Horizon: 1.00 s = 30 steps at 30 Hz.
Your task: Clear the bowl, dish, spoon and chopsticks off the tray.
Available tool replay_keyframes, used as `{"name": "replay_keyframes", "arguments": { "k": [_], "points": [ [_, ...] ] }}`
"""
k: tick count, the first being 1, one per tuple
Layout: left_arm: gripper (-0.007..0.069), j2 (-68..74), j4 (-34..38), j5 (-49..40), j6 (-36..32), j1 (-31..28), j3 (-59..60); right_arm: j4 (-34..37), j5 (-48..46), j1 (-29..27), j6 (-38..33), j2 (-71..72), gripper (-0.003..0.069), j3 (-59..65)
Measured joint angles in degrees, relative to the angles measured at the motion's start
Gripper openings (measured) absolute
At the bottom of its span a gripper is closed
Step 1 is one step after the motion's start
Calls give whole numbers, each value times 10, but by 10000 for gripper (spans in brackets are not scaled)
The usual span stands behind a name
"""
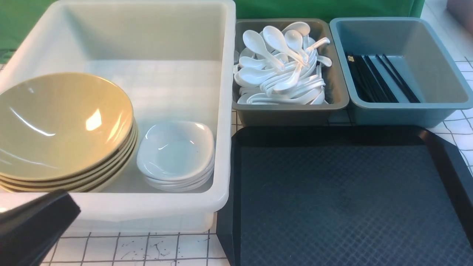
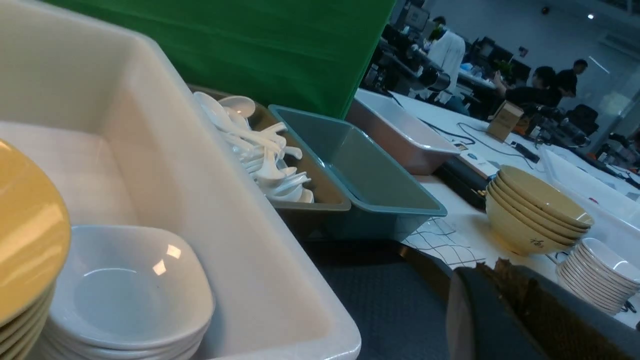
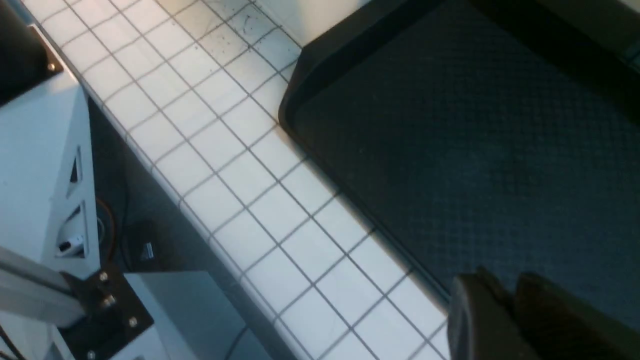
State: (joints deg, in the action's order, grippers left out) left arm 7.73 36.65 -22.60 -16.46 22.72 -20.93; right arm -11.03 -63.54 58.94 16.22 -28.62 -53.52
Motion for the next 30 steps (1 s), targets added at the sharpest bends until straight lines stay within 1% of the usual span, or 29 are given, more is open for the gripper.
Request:
{"name": "replay_keyframes", "arguments": {
  "k": [3, 9, 22, 25, 27, 30],
  "points": [
    [0, -10, 4, -1, -2, 0, 6, 2, 16, 0, 5, 0, 109, 4],
    [0, -14, 17, -40, -1, 0, 9, 7, 14, 0, 12, 0, 110, 4],
    [0, -14, 19, -174, -2, 0, 9, 7, 10, 0, 15, 0, 125, 4],
    [0, -14, 18, -206, -4, 0, 9, -13, 11, -1, 15, 0, 128, 4],
    [0, -14, 18, -210, -4, 0, 9, -35, 12, -15, 13, 5, 128, 7],
    [0, -14, 18, -212, -6, 0, 9, -45, 38, -84, -4, 23, 110, 42]
  ]
}}
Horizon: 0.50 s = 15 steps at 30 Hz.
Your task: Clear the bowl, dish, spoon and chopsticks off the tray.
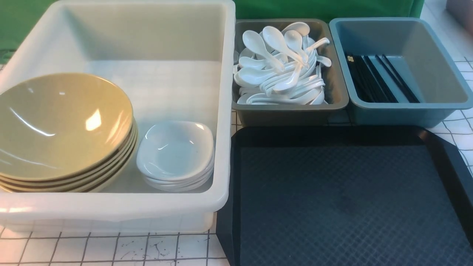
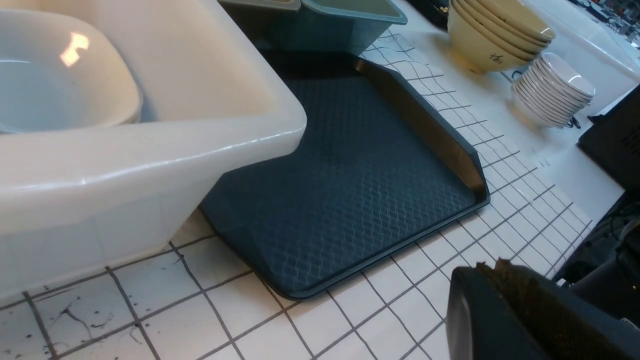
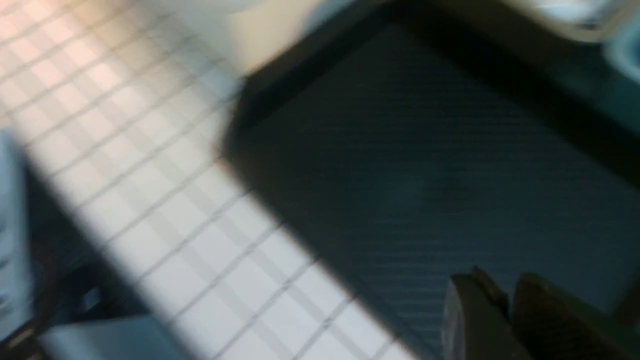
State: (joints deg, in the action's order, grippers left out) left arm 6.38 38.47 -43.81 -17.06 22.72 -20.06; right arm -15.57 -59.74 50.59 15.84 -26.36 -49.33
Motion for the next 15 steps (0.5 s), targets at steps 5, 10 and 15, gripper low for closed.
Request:
{"name": "replay_keyframes", "arguments": {
  "k": [5, 10, 15],
  "points": [
    [0, 0, 0, 0, 0, 0, 0, -2, 180, -192, -63, 47, 31, 162],
    [0, 0, 0, 0, 0, 0, 0, 23, 390, -369, -89, 124, 22, 352],
    [0, 0, 0, 0, 0, 0, 0, 46, 434, -455, -85, 210, 21, 466]
  ]
}}
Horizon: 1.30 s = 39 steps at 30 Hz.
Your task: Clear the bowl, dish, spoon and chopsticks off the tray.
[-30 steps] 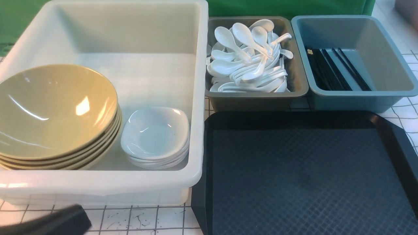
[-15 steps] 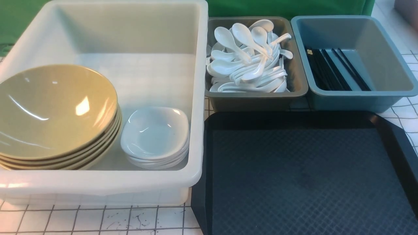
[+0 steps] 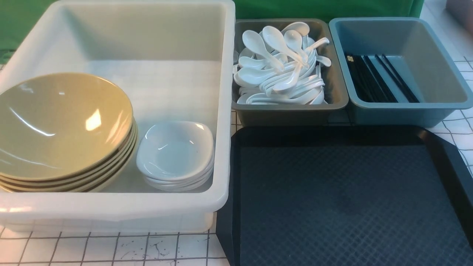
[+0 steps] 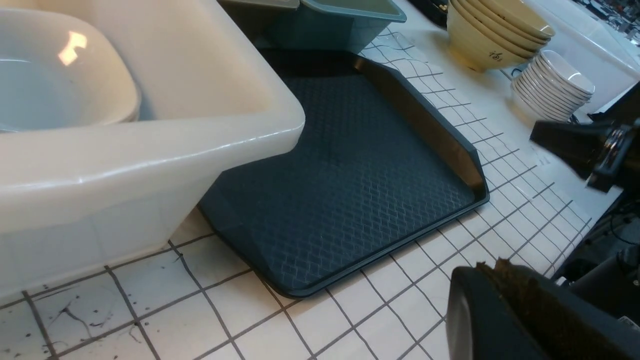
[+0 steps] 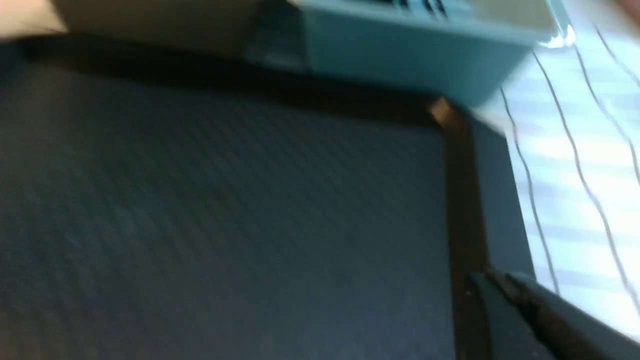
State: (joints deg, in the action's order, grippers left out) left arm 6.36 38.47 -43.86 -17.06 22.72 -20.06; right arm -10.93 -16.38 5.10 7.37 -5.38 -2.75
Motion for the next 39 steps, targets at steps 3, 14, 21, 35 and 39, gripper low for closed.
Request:
{"name": "replay_keyframes", "arguments": {
  "k": [3, 14, 21, 35, 39],
  "points": [
    [0, 0, 0, 0, 0, 0, 0, 0, 7, -16, 1, 37, 21, 32],
    [0, 0, -2, -2, -1, 0, 0, 5, 11, -17, 0, 59, 21, 34],
    [0, 0, -2, -3, -1, 0, 0, 11, 9, -17, -29, 59, 21, 33],
    [0, 0, -1, -3, -2, 0, 0, 26, 9, -17, -29, 59, 25, 33],
    [0, 0, -1, -3, -2, 0, 0, 26, 9, -17, -29, 59, 27, 33]
  ]
}}
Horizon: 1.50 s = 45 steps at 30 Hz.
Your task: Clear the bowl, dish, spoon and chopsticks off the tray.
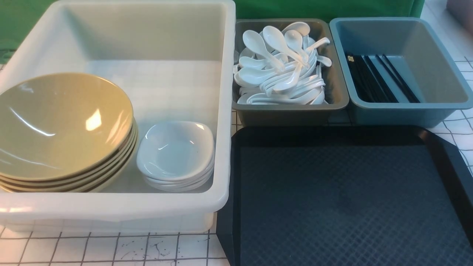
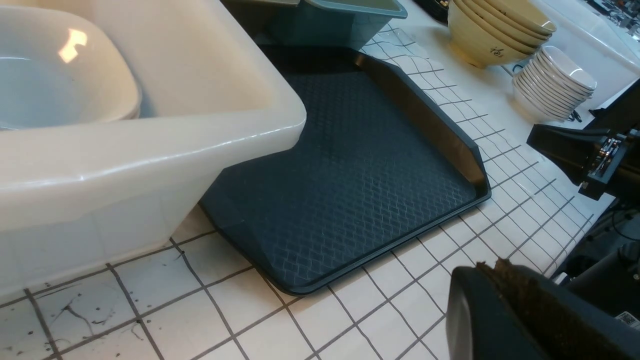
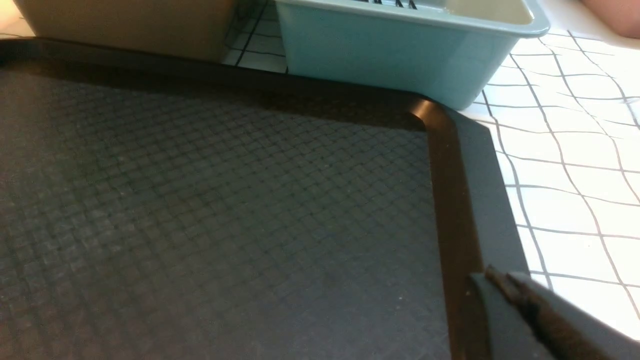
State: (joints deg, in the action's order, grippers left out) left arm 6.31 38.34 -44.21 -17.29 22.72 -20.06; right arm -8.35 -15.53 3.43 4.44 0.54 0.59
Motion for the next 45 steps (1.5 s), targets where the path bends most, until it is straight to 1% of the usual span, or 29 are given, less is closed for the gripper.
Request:
{"name": "replay_keyframes", "arguments": {
  "k": [10, 13, 15, 17, 20, 22, 23, 24, 26, 28, 30, 31, 33, 36, 42, 45],
  "points": [
    [0, 0, 2, 1, 0, 0, 1, 0, 0, 0, 0, 0, 38, 0],
    [0, -1, -6, 18, 0, -3, 8, 0, 0, 0, 0, 0, 42, 0],
    [0, -15, -35, 61, 31, -39, 12, 0, 0, 0, 0, 0, 46, 0],
    [0, -35, -65, 107, 76, -89, 12, 0, 0, 0, 0, 0, 47, 0],
    [0, -66, -125, 148, 140, -168, 14, 1, 0, 0, 0, 0, 52, 0],
    [0, -71, -160, 171, 176, -202, 27, 1, 0, 0, 0, 0, 55, 0],
    [0, -71, -169, 177, 184, -208, 29, 1, 0, 0, 0, 0, 55, 0],
    [0, -72, -197, 196, 219, -227, 52, 1, 0, 0, 0, 0, 56, 0],
    [0, -72, -224, 227, 259, -236, 88, 1, 0, 0, 0, 0, 57, 0],
    [0, -72, -241, 250, 283, -238, 112, 1, 0, 0, 0, 0, 58, 0],
    [0, -72, -265, 289, 320, -238, 147, 2, 0, 0, 0, 0, 61, 0],
    [0, -72, -279, 327, 339, -238, 174, 2, 0, 0, 0, 0, 64, 0],
    [0, -72, -291, 363, 364, -238, 208, 2, 0, 0, 0, 0, 68, 0],
    [0, -72, -296, 361, 381, -237, 214, 3, 0, 0, 0, 0, 71, 0],
    [0, -72, -300, 261, 390, -207, 216, 3, 0, 0, -1, 0, 78, 0],
    [0, -72, -301, 254, 390, -193, 215, 3, 0, 0, -1, 0, 79, 0]
  ]
}}
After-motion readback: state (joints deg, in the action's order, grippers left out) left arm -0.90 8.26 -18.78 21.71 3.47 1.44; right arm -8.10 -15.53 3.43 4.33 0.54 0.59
